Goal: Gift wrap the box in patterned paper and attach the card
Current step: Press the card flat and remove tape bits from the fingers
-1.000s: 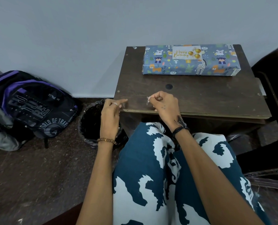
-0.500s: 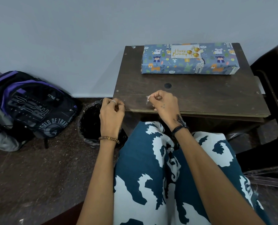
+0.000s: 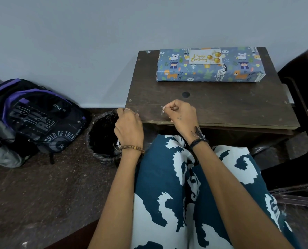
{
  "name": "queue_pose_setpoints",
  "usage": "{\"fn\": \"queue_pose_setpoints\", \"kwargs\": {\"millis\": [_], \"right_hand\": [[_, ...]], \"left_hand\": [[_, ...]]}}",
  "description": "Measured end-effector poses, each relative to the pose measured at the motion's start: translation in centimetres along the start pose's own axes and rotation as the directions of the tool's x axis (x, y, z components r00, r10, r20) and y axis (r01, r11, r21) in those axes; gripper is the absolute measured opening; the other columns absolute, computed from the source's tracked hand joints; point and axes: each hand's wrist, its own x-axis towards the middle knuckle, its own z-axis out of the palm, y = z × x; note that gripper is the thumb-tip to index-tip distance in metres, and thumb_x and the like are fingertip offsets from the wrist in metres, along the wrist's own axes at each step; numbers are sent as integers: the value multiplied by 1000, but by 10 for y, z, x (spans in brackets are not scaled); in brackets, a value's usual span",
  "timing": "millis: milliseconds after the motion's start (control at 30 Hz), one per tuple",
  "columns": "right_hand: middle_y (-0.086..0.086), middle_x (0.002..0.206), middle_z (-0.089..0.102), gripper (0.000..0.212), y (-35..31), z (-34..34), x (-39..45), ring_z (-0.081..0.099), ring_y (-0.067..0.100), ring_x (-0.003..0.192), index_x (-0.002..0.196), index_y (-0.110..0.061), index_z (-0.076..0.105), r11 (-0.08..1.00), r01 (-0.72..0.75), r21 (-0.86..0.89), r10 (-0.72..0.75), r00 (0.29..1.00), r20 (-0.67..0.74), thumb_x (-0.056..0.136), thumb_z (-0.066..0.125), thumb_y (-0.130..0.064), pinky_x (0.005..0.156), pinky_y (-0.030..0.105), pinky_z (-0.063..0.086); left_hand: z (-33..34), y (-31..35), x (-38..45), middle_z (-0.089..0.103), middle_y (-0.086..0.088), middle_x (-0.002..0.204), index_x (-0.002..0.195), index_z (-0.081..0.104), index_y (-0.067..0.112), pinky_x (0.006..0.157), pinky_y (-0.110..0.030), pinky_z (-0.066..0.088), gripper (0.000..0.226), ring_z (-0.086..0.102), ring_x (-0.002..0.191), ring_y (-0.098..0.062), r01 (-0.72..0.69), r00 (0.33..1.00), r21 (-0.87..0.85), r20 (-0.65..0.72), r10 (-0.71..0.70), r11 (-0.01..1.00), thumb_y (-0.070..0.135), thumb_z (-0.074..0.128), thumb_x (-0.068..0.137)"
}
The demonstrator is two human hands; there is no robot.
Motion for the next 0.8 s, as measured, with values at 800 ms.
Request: {"fn": "queue_pose_setpoints", "kwargs": {"millis": [800], "right_hand": [[-17,64,61,20,-4,0,1,63,12,68,66,-27,64,995,-2,97,3,1000,-10,86,64,-26,71,41,57]], "left_hand": [[9,-22,16,50,-1,101,91,63,10,72,-17,37,18,51,85,-9,-8,998,-270,55,24,963,24,70,82]]}}
